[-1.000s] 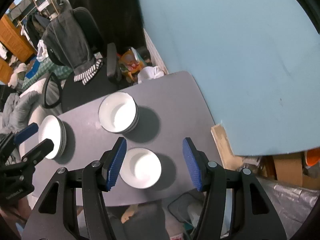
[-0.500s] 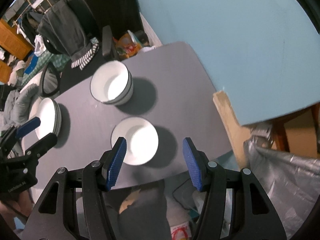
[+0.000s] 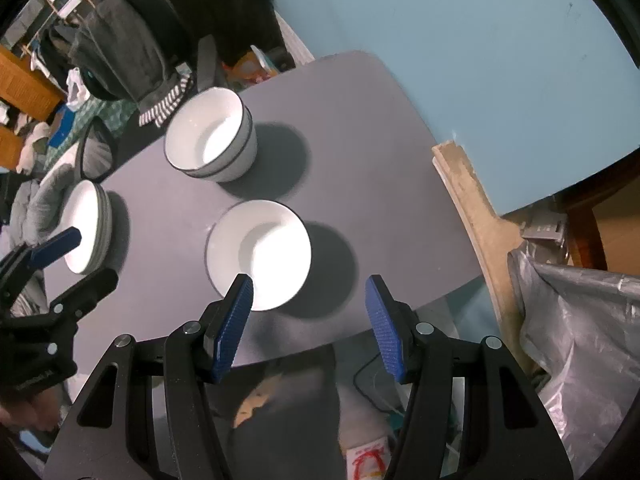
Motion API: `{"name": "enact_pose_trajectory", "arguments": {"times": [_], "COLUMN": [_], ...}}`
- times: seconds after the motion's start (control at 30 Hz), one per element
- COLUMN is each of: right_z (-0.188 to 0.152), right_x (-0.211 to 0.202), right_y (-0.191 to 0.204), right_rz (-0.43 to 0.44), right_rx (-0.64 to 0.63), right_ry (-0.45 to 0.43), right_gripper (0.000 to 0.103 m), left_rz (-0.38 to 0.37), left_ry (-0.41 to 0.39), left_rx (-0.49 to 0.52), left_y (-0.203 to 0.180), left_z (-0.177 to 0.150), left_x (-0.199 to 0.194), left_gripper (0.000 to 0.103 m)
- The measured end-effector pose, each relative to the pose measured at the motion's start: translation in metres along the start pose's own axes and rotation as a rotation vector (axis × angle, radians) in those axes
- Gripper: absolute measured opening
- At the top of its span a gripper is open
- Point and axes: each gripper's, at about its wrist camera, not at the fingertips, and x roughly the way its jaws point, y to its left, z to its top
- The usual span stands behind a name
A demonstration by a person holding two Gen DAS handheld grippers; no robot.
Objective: Organize plates and bowls
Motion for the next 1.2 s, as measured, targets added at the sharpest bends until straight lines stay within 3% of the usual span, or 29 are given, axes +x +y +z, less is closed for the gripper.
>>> {"name": "enact_pose_trajectory", "arguments": {"times": [0.33,0.67,1.2], "right_z": [0.001,0.005,0.009], "right_x": [0.039,0.085,0.115], "right_y": [-0.007,-0.005,-0.009], "right_rz": [0.032,-0.031,0.031], "right_rx": [0.018,-0.071,-0.112], "right_ry": [0.023,0.055,0.115], "right_gripper": [0.057,0.057,0.057], "left_rz": [-0.01,-0.034,-0.057], "left_ry": [0.057,0.099,0.169], "left_rx": [-0.016,-0.071,-0.14], "left_y": [0.006,0.011,0.006], "left_z": [0.0,0.005,-0.001], "left_x": [0.042,0.083,0.129], "left_gripper": [0.076,0.076,0.076]}}
